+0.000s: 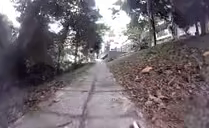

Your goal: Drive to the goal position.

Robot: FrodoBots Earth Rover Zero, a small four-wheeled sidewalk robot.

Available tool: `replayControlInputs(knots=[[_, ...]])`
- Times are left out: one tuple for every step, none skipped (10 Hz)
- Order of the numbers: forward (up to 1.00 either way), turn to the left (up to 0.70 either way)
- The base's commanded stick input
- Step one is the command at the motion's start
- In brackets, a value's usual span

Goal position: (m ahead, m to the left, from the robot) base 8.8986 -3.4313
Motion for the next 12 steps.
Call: replayControlInputs(knots=[[0.7,-0.12],[0.7,-0.12],[0.7,-0.12],[0.7,-0.12],[0.7,-0.12],[0.7,-0.12],[0.7,-0.12],[0.7,-0.12],[0.7,-0.12],[0.7,-0.12],[0.7,-0.12],[0.7,-0.12]])
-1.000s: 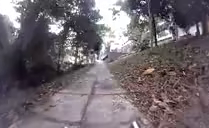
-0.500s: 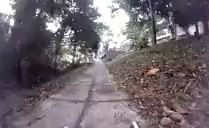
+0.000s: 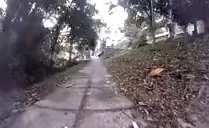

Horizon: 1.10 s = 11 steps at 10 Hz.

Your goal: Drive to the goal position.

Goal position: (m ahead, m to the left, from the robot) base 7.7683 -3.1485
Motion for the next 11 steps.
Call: replayControlInputs(knots=[[0.7,-0.12],[0.7,-0.01],[0.7,0.02],[0.7,0.02],[0.7,0.02],[0.7,0.02],[0.7,0.03],[0.7,0.03],[0.7,0.03],[0.7,0.03],[0.7,0.03]])
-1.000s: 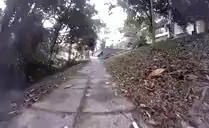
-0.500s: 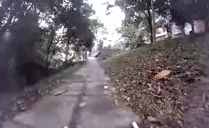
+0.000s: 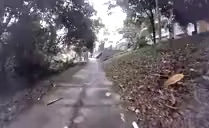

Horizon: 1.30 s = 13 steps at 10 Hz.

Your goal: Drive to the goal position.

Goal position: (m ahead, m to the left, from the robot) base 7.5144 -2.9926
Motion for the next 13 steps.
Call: replayControlInputs(knots=[[0.7,0.03],[0.7,0.03],[0.7,0.03],[0.7,0.03],[0.7,0.03],[0.7,0.03],[0.7,0.03],[0.7,0.03],[0.7,0.03],[0.7,0.03],[0.7,0.03],[0.7,0.03],[0.7,0.03]])
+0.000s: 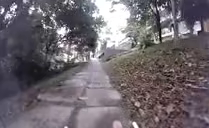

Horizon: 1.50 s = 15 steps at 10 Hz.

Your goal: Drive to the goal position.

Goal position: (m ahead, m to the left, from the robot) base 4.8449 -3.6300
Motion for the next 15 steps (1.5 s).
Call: replayControlInputs(knots=[[0.7,0.03],[0.7,0.03],[0.7,0.03],[0.7,0.03],[0.7,0.03],[0.7,0.03],[0.7,0.03],[0.7,0.03],[0.7,0.03],[0.7,0.03],[0.7,0.03],[0.7,0.03],[0.7,0.03],[0.7,0.03],[0.7,0.03]])
